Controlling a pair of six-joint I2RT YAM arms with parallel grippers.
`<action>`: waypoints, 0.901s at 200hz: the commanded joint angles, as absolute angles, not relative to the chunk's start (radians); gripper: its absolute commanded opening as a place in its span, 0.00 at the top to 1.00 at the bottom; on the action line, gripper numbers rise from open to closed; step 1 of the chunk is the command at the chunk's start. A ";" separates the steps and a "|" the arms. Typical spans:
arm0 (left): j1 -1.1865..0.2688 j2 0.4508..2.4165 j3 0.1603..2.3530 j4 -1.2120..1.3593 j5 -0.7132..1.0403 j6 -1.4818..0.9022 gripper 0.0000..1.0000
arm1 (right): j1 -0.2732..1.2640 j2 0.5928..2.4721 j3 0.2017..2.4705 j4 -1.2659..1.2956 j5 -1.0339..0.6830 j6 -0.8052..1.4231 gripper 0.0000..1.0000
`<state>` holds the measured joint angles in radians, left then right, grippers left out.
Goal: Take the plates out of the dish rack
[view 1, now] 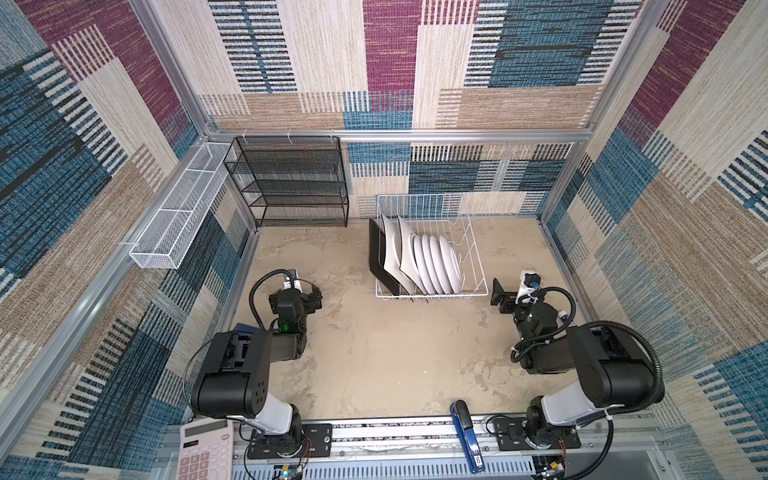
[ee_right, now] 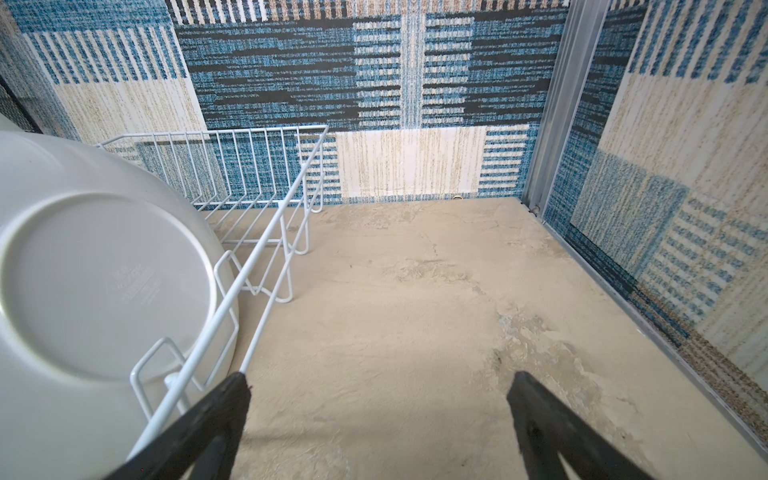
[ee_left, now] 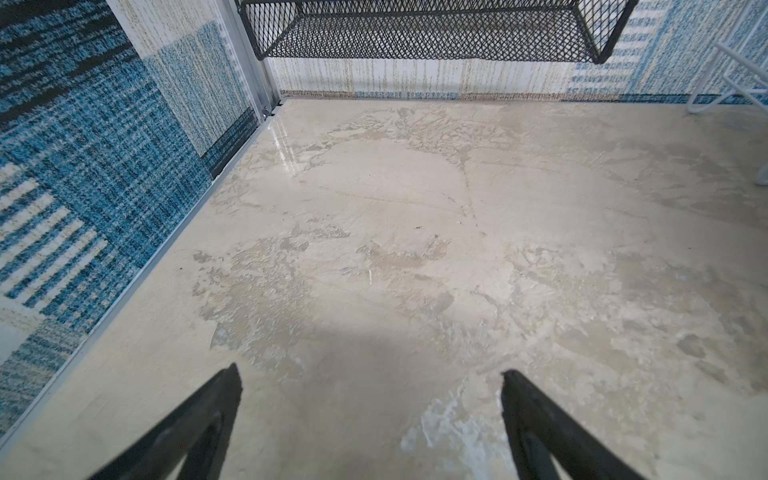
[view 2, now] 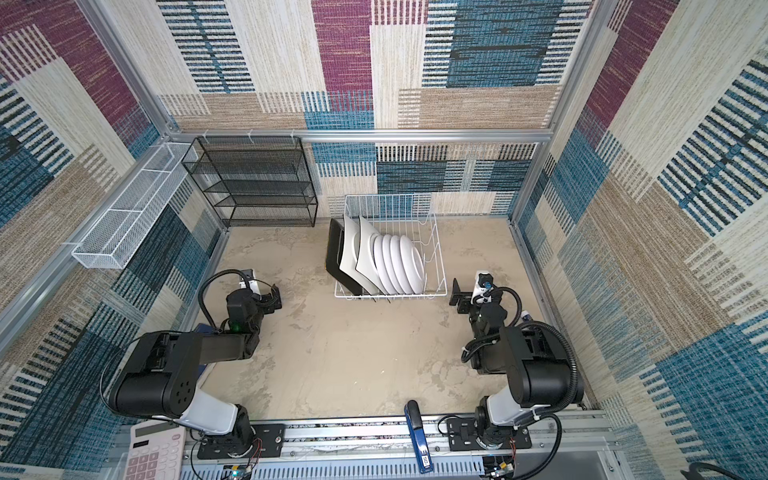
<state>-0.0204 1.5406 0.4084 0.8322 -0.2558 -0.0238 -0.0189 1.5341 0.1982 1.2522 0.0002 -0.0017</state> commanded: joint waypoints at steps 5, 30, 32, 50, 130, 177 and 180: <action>-0.018 1.539 0.413 0.839 -0.241 -0.029 0.00 | -0.018 1.535 0.205 1.295 -0.003 -0.006 0.01; -0.015 1.537 0.411 0.840 -0.239 -0.031 0.00 | -0.018 1.535 0.203 1.297 -0.002 -0.005 0.01; -0.015 1.537 0.411 0.840 -0.239 -0.030 0.00 | -0.018 1.534 0.202 1.297 -0.003 -0.005 0.01; -0.015 1.535 0.407 0.850 -0.232 -0.026 0.00 | -0.018 1.532 0.201 1.299 0.000 -0.004 0.01; -0.019 1.236 0.475 0.581 -0.108 0.025 0.00 | -0.018 1.347 0.324 0.957 0.079 0.018 0.01; -0.019 1.100 0.773 0.093 0.000 0.031 0.00 | -0.017 1.206 0.459 0.666 0.051 0.099 0.01; -0.018 1.098 0.792 0.068 0.010 0.026 0.00 | -0.017 1.199 0.470 0.640 0.042 0.104 0.01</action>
<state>-0.0181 1.1240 0.6720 0.3637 -0.0753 0.0219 -0.0189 1.2480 0.4049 0.8398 0.0635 0.0391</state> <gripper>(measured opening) 0.997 0.993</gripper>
